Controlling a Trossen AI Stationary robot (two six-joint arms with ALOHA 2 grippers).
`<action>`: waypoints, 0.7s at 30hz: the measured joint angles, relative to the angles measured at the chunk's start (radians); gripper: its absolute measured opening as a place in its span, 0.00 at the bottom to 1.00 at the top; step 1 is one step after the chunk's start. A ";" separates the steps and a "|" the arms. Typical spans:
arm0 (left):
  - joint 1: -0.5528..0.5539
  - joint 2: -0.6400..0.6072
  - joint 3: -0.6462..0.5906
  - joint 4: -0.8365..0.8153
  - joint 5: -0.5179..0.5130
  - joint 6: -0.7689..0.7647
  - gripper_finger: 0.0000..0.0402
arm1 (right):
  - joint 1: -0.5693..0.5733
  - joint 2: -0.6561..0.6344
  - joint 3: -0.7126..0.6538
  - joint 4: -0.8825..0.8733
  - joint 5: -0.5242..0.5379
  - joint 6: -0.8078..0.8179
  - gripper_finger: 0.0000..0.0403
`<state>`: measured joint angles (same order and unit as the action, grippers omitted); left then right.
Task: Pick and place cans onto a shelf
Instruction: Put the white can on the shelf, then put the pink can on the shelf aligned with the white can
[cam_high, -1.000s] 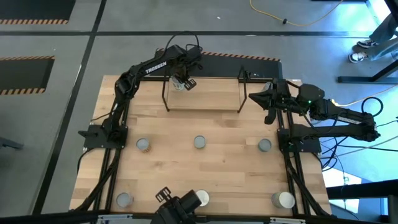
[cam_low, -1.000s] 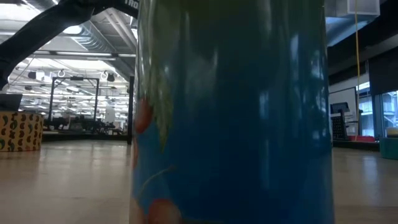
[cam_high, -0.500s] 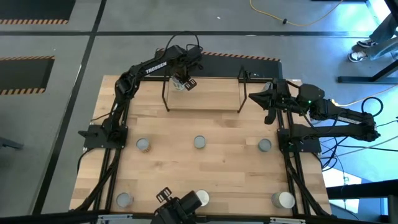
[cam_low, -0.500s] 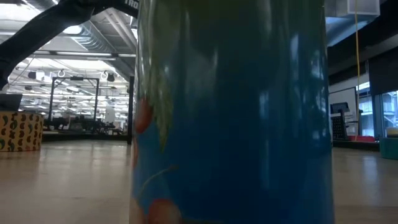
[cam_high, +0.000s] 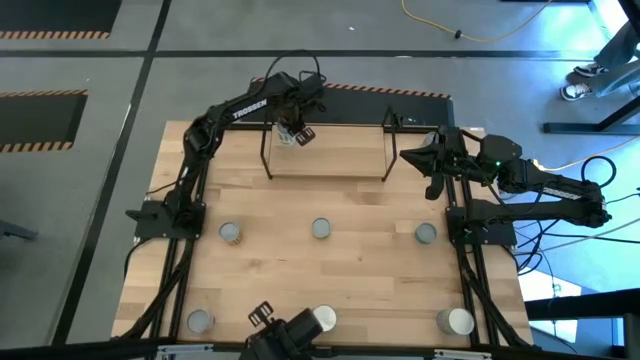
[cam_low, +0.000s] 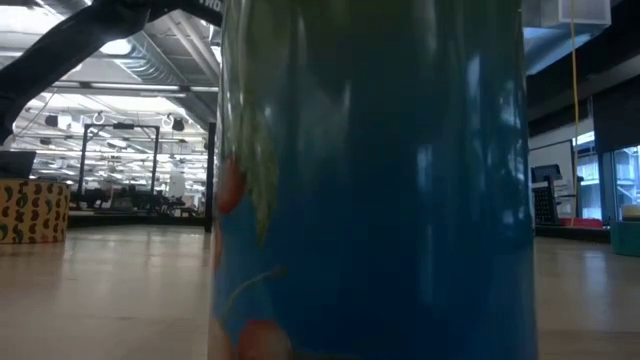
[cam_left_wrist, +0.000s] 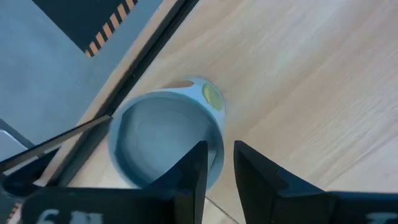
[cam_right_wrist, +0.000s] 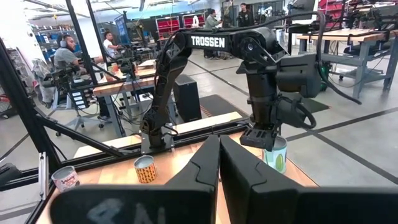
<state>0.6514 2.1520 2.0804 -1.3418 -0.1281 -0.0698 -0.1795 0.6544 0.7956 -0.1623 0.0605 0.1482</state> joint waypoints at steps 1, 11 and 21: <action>0.000 -0.005 0.000 0.004 -0.010 0.001 0.18 | 0.000 0.000 0.000 0.000 0.000 0.000 0.04; -0.019 -0.112 0.000 0.013 -0.012 -0.005 0.18 | 0.000 -0.003 0.005 -0.014 0.002 0.000 0.04; -0.167 -0.391 0.000 0.120 0.078 -0.032 0.18 | 0.000 0.030 0.299 -0.548 0.224 0.031 0.04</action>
<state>0.4843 1.7613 2.0804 -1.2222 -0.0501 -0.1016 -0.1795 0.6843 1.0949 -0.7105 0.2850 0.1792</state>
